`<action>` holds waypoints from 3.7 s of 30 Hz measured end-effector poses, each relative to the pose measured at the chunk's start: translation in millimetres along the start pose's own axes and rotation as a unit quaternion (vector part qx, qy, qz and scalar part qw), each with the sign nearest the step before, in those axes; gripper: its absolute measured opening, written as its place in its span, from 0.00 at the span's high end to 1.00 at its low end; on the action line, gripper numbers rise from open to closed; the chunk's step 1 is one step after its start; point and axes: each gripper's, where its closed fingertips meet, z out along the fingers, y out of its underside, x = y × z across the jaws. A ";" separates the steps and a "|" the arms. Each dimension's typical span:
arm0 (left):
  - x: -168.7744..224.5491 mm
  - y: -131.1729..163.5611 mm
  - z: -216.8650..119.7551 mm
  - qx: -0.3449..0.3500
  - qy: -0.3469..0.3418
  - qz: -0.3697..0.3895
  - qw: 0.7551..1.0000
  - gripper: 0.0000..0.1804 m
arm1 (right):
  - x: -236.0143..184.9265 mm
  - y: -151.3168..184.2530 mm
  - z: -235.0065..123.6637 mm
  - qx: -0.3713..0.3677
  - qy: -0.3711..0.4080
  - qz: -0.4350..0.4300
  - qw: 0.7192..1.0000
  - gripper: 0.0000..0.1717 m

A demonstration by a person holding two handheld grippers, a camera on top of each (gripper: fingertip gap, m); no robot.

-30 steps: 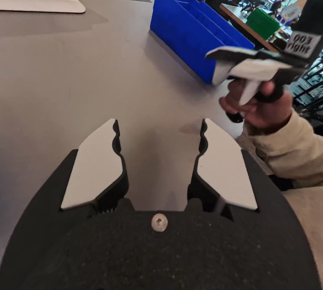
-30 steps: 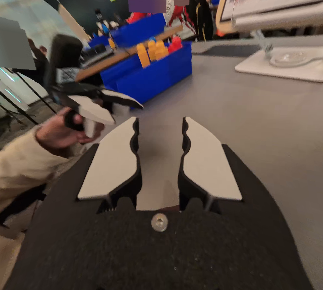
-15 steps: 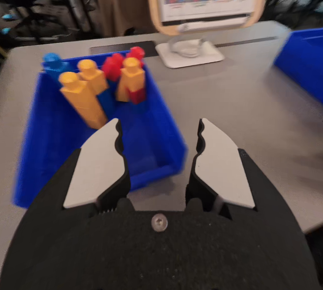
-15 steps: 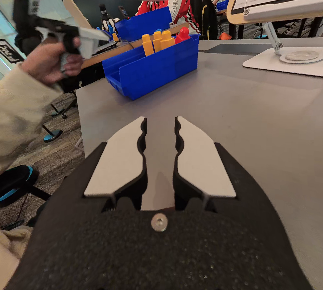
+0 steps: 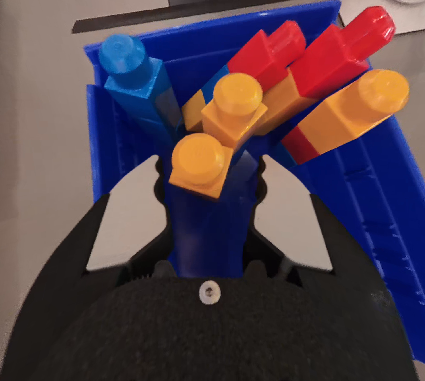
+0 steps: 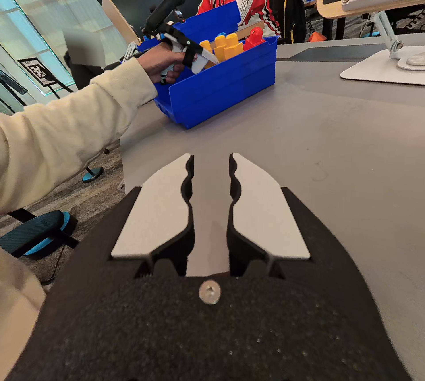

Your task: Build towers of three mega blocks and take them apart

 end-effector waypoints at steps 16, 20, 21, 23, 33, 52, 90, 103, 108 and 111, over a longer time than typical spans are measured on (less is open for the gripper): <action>116.9 -54.8 -147.0 0.062 0.266 0.076 0.959 0.77 | -9.1 -16.3 -4.6 -0.017 -0.039 -0.021 0.999 0.84; 211.3 -61.4 -181.4 0.027 0.371 0.154 0.915 0.77 | -21.6 -54.0 3.6 -0.008 -0.088 -0.041 0.995 0.79; 233.8 -59.5 -184.9 0.014 0.391 0.173 0.904 0.77 | -24.5 -66.3 8.4 -0.002 -0.097 -0.046 0.994 0.77; 274.8 -54.0 -188.2 -0.006 0.424 0.206 0.882 0.77 | -31.3 -87.5 20.9 0.009 -0.120 -0.052 0.991 0.70; 372.8 -33.3 -188.0 -0.025 0.505 0.259 0.823 0.77 | -40.3 -110.4 57.9 0.019 -0.176 -0.002 0.984 0.61; 339.5 -47.0 -193.9 0.044 0.436 0.266 0.859 0.77 | -0.3 -66.2 29.3 -0.030 -0.123 0.024 0.992 0.79; 407.2 17.6 -130.4 0.054 0.532 0.192 0.823 0.63 | -0.2 -56.9 -24.7 0.040 -0.139 0.048 0.988 0.79; 428.5 56.9 -154.4 0.058 0.604 0.160 0.779 0.80 | -32.2 -91.2 12.7 0.119 -0.218 0.126 0.960 0.79; 425.8 70.7 -147.0 0.034 0.576 0.188 0.795 0.80 | -33.6 -83.0 17.2 0.099 -0.216 0.120 0.964 0.79; 425.9 101.4 -124.2 -0.009 0.516 0.264 0.815 0.80 | -21.5 -119.5 -2.8 0.185 -0.235 0.166 0.940 0.79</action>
